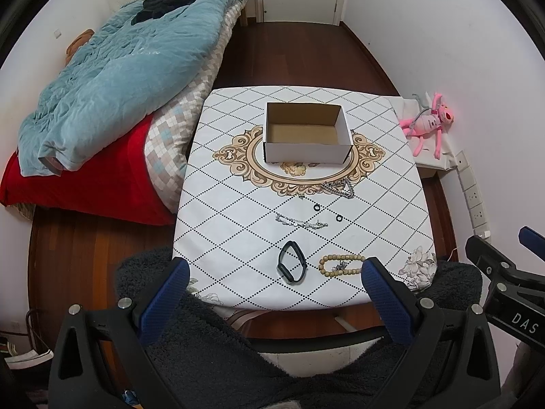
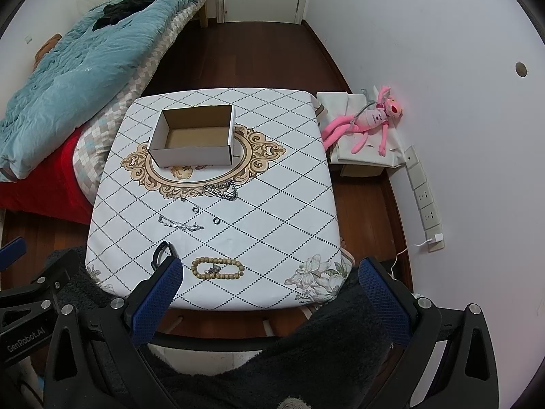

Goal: Organize jewelry

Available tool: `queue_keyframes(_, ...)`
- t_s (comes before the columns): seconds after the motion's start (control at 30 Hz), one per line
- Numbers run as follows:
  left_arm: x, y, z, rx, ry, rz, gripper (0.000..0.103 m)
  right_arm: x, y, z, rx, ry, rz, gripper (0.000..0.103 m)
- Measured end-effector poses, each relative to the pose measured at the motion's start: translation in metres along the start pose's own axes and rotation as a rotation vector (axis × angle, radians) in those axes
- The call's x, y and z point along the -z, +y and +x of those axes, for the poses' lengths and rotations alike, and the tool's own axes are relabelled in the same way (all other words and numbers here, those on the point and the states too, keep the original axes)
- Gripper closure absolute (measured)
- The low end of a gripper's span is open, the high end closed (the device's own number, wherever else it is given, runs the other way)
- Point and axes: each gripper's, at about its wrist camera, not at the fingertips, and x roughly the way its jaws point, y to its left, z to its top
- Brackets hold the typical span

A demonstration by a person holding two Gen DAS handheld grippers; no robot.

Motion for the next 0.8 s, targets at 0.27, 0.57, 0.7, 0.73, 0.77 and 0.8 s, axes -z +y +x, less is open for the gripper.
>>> queue_keyframes(0.27,-0.007,0.000,0.012,-0.025,-0.018,-0.002,0.000,-0.005,-0.004,0.005,-0.014,-0.016,0.033,0.000)
queue_keyframes(0.57,-0.021,0.006,0.100,-0.121,0.023,0.020,0.001,-0.016,-0.009,0.102,-0.028,0.103,0.070,0.000)
queue_keyframes(0.7,-0.012,0.005,0.146,-0.141,0.091,0.037,0.001,-0.001,0.002,0.166,-0.035,0.210,0.062,0.008)
queue_keyframes(0.73,-0.007,0.005,0.157,-0.151,0.114,0.040,0.002,0.005,0.006,0.183,-0.038,0.239,0.060,0.015)
queue_keyframes(0.77,-0.003,0.004,0.166,-0.146,0.135,0.042,0.003,0.011,0.009,0.198,-0.047,0.266,0.061,0.019)
queue_keyframes(0.8,0.001,0.005,0.175,-0.136,0.157,0.042,0.009,0.017,0.011,0.211,-0.054,0.287,0.066,0.021)
